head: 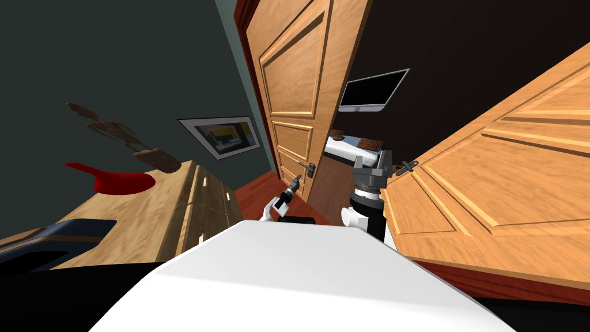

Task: Push the door open

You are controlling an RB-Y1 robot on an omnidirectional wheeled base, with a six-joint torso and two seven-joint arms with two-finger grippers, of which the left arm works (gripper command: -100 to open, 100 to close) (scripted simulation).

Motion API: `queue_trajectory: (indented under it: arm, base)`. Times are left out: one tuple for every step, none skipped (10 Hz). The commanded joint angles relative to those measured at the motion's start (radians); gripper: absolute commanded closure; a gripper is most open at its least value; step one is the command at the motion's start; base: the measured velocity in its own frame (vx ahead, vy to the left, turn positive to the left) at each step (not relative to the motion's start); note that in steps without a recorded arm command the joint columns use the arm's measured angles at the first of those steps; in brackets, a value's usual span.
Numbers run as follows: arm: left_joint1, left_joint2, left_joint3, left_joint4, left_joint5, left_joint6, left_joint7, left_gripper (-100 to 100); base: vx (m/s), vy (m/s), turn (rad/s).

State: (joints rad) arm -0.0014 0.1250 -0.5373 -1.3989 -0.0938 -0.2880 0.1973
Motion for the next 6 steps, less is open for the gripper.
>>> queue_trajectory:
  arm:
    - [0.0, 0.0, 0.0, 0.0, 0.0, 0.001, 0.0, -100]
    - [0.0, 0.0, 0.0, 0.0, 0.0, 0.001, 0.0, -100]
    - [0.0, 0.0, 0.0, 0.0, 0.0, 0.001, 0.0, -100]
    - [0.0, 0.0, 0.0, 0.0, 0.0, 0.001, 0.0, -100]
    - [0.0, 0.0, 0.0, 0.0, 0.0, 0.001, 0.0, -100]
    - [0.0, 0.0, 0.0, 0.0, 0.0, 0.001, 0.0, -100]
  base:
    - [0.003, 0.003, 0.01]
    - [0.007, 0.007, 0.024]
    - [0.0, 0.0, 0.0]
    - [0.0, 0.0, 0.0]
    - [-0.01, -0.009, -0.031]
    - [0.006, 0.006, 0.021]
